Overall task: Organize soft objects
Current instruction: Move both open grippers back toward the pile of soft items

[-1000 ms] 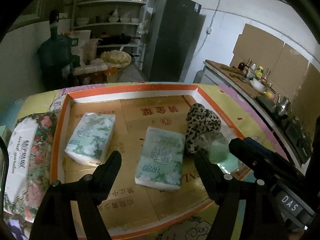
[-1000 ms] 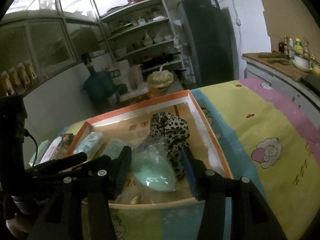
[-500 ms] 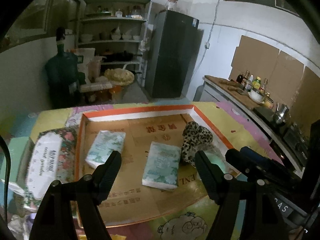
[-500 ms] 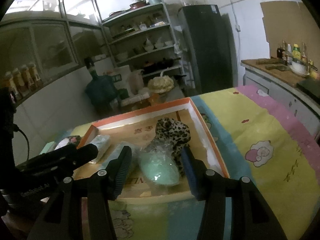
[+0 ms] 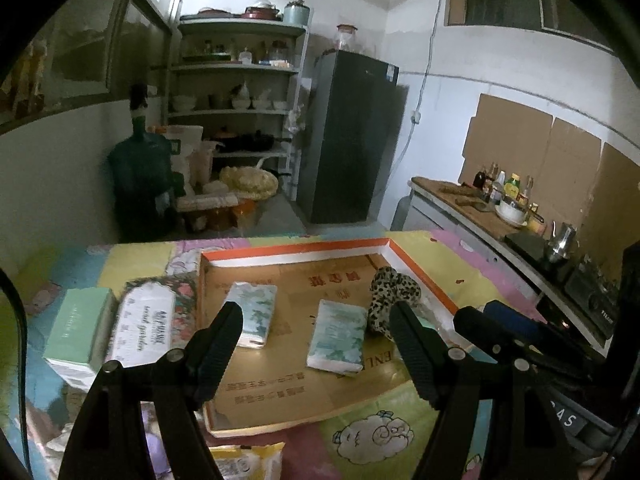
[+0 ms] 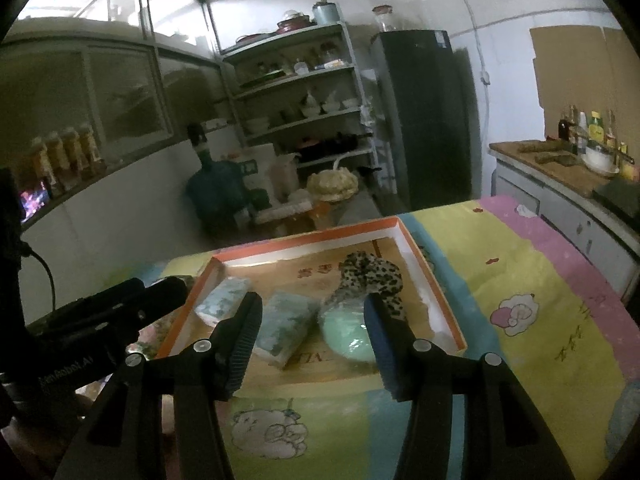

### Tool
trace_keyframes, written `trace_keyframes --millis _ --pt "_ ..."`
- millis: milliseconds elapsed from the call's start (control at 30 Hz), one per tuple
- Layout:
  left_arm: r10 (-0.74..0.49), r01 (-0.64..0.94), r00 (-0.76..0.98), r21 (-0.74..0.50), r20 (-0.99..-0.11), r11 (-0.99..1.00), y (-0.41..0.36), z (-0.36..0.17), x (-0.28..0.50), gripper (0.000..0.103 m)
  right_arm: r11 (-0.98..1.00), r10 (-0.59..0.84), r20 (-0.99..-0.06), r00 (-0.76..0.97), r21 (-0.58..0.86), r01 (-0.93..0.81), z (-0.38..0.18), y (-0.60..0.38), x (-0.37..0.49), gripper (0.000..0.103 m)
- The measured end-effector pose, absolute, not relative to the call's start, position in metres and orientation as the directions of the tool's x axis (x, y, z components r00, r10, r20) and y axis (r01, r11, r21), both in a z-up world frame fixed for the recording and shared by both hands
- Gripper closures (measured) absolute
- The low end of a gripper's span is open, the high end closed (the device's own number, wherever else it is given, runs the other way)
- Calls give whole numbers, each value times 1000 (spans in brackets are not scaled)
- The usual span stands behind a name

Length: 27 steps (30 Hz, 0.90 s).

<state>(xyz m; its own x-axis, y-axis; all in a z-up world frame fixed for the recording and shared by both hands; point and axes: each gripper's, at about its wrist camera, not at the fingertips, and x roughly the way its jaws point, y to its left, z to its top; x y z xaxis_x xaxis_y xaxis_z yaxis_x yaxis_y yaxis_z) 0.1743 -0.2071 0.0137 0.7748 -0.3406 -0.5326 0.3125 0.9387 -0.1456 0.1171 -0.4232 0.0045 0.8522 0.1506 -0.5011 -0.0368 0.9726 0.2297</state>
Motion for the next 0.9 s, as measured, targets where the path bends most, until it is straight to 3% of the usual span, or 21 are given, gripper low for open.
trace_keyframes --millis 900 --pt "-240 204 896 -133 -374 970 -120 68 100 27 968 245 -424 872 158 -195 58 -328 64 47"
